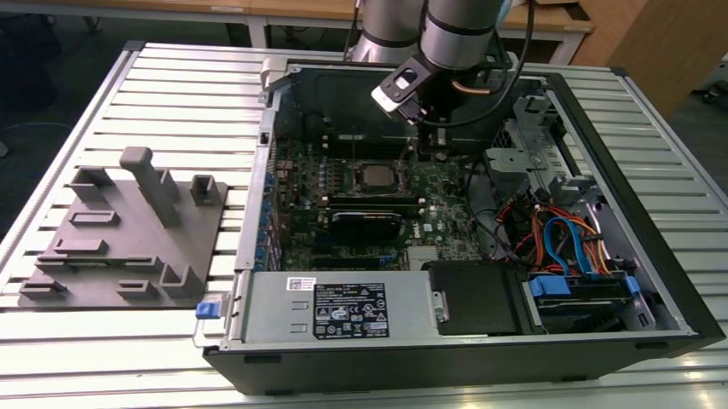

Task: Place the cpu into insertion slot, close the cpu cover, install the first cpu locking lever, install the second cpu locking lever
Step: 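Close the cpu cover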

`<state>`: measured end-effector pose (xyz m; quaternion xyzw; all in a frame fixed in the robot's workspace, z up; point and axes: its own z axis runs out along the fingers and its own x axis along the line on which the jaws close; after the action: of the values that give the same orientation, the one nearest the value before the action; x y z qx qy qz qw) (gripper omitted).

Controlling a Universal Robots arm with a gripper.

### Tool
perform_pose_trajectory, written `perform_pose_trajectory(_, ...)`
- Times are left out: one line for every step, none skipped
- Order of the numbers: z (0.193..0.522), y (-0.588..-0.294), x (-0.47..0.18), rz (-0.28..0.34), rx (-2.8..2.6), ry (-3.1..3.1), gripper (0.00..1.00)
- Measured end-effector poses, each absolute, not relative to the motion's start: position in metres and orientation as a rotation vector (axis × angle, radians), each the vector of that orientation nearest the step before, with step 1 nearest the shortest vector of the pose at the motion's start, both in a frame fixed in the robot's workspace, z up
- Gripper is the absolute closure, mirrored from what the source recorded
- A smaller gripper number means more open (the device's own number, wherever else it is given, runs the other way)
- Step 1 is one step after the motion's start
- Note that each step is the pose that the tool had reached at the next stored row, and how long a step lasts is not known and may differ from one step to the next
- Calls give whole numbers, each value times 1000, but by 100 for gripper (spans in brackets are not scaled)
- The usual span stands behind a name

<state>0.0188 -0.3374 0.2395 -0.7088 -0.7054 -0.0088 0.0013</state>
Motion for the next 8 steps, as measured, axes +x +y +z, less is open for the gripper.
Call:
perform_pose_trajectory(240,-337,17,-28,-2225,-2214,90)
perform_pose_trajectory(240,-337,16,-28,-2225,-2214,90)
perform_pose_trajectory(240,-337,14,-28,-2225,-2214,90)
perform_pose_trajectory(240,-337,13,-28,-2225,-2214,90)
perform_pose_trajectory(240,-337,11,-28,-2225,-2214,90)
perform_pose_trajectory(240,-337,10,-28,-2225,-2214,90)
perform_pose_trajectory(240,-337,10,-28,-2225,-2214,90)
perform_pose_trajectory(240,-337,10,-28,-2225,-2214,90)
